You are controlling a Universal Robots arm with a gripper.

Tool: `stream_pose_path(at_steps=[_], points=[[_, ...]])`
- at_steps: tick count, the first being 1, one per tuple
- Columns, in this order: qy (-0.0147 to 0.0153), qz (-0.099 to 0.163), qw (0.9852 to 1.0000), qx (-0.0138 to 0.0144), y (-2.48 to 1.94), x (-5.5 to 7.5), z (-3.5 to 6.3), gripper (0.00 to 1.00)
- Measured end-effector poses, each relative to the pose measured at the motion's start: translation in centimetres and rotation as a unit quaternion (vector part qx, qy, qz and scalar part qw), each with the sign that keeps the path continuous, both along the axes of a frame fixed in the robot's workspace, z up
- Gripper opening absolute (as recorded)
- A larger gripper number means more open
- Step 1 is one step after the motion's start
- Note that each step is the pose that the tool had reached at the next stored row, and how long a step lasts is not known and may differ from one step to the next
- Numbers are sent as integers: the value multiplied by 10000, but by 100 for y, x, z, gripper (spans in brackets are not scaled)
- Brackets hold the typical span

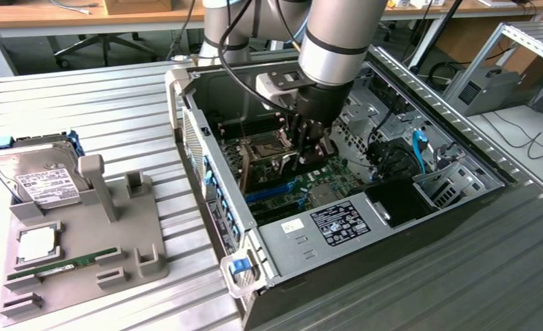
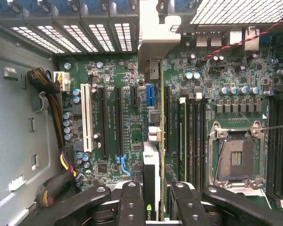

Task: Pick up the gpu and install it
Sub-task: 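Insert the gpu into the slot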

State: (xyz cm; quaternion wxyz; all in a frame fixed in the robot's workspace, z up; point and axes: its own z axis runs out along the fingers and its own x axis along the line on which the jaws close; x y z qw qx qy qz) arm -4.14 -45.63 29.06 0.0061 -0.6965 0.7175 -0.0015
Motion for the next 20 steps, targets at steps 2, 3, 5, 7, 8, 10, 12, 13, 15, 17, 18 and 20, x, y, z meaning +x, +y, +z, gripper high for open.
stream_pose_path(at_steps=[2,3,5,7,8,10,12,13,15,17,18,20], points=[[0,0,10000,0,0,-11,0,27],[0,0,10000,0,0,-15,0,27],[0,0,10000,0,0,-18,0,27],[-1,0,10000,0,0,-18,0,27],[-1,0,10000,0,0,-18,0,27],[0,-1,10000,0,0,-23,0,27],[0,0,10000,0,0,-29,0,27],[-1,0,10000,0,0,-37,0,27],[0,0,10000,0,0,-47,0,27],[-1,0,10000,0,0,-57,0,27],[0,0,10000,0,0,-66,0,27],[0,1,10000,0,0,-78,0,27]])
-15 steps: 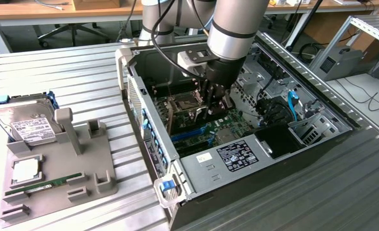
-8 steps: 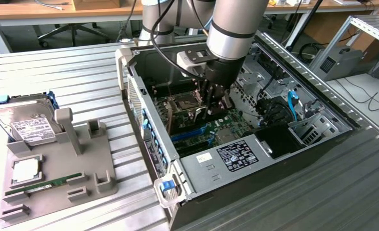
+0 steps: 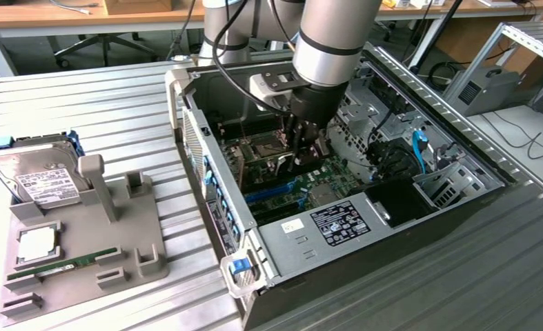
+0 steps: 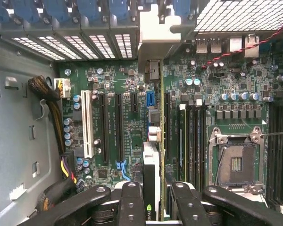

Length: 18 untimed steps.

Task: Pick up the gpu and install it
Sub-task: 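Insert the gpu into the slot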

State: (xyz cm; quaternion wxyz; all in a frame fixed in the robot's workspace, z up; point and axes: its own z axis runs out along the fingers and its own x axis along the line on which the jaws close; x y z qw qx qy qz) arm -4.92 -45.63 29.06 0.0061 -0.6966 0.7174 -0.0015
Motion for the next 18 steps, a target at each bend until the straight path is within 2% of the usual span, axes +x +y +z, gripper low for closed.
stream_pose_path(at_steps=[8,18], points=[[0,0,10000,1,0,-43,-11,27],[0,0,10000,-1,0,-64,-80,27]])
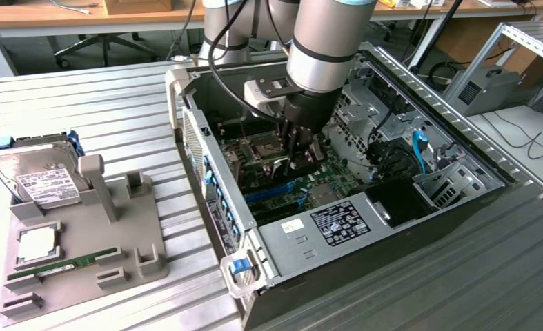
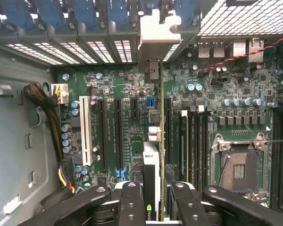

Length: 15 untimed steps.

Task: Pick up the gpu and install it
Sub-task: 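Insert the gpu into the slot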

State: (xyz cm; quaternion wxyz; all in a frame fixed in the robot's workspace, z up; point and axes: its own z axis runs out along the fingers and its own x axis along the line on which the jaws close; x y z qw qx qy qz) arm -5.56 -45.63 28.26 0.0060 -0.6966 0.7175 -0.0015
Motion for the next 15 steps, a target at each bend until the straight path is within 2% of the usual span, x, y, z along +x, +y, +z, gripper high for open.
stream_pose_path(at_steps=[2,6,9,10,15], points=[[0,0,10000,0,0,0,-1,27],[0,-1,10000,1,0,-8,-86,27],[-5,0,10000,-6,0,-70,-86,27],[-5,0,10000,-16,-4,-75,-86,27],[-5,0,10000,-18,-11,-89,-86,27]])
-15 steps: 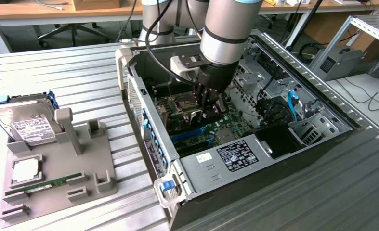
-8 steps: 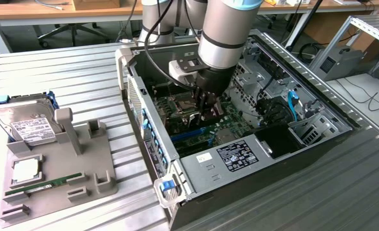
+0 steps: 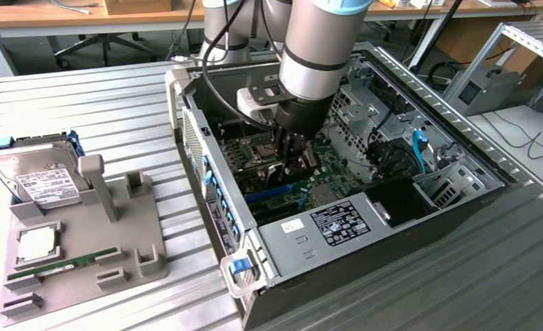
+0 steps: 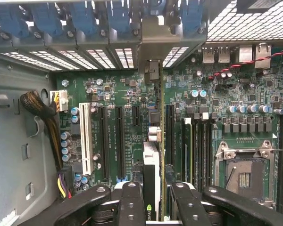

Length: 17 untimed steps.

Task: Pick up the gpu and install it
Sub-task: 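Insert the gpu into the slot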

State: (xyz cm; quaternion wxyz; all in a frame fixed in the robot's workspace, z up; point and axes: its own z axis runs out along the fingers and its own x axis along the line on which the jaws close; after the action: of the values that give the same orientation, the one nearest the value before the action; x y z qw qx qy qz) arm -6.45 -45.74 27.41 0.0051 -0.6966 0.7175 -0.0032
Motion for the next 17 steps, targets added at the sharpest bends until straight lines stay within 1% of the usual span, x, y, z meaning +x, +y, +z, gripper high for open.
stream_pose_path(at_steps=[9,17], points=[[0,0,10000,1,0,-44,-1,27],[0,0,10000,-1,0,-57,-44,27]])
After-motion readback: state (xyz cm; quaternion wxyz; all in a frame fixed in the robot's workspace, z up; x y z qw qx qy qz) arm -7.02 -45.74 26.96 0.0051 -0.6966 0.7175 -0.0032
